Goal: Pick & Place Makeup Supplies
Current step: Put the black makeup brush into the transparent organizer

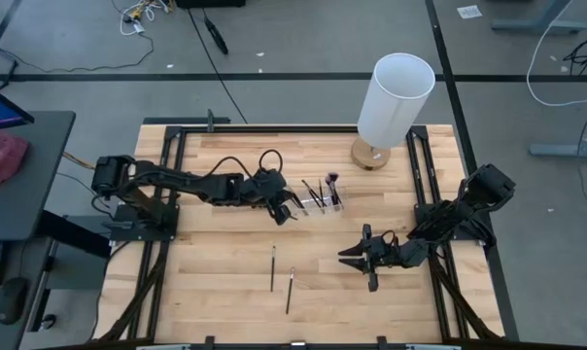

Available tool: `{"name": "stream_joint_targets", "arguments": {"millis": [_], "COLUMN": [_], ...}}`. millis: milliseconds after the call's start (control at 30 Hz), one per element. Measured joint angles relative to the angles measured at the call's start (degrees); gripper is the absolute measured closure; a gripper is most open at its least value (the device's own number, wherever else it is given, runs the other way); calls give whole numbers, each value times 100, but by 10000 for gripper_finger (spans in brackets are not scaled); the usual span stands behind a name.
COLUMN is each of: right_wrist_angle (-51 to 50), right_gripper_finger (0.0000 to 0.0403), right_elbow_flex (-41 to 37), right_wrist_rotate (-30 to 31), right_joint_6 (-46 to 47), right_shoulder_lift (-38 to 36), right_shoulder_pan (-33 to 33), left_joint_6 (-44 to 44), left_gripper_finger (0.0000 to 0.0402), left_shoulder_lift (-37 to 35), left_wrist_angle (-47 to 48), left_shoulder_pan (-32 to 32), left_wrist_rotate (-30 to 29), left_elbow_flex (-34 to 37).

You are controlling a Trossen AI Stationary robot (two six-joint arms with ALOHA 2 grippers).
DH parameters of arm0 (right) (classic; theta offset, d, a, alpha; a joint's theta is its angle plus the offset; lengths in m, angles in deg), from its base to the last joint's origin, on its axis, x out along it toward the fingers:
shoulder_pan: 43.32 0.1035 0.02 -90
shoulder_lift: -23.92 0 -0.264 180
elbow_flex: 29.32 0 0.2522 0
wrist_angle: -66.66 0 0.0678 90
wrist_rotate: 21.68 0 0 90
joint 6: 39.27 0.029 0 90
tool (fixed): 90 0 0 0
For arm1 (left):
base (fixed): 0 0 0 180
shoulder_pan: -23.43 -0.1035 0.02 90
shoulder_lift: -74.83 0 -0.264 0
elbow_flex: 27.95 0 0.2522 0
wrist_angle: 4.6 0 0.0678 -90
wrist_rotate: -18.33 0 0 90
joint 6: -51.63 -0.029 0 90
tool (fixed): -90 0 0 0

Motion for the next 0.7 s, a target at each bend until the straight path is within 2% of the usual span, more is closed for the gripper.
{"name": "stream_joint_targets", "arguments": {"millis": [200, 533, 700], "right_wrist_angle": [2, 0, 0], "right_gripper_finger": [314, 314, 314], "right_elbow_flex": [0, 0, 0], "right_wrist_rotate": [22, 24, 24], "right_joint_6": [0, 0, 0], "right_shoulder_lift": [0, 0, 0], "right_shoulder_pan": [-35, -63, -63], "left_joint_6": [188, 218, 197], "left_gripper_finger": [379, 376, 340], "left_shoulder_lift": [0, 0, 0], "left_wrist_angle": [-474, -520, -520], "left_shoulder_pan": [-196, -290, -288], "left_wrist_rotate": [388, 417, 414], "left_elbow_flex": [247, 250, 250]}}
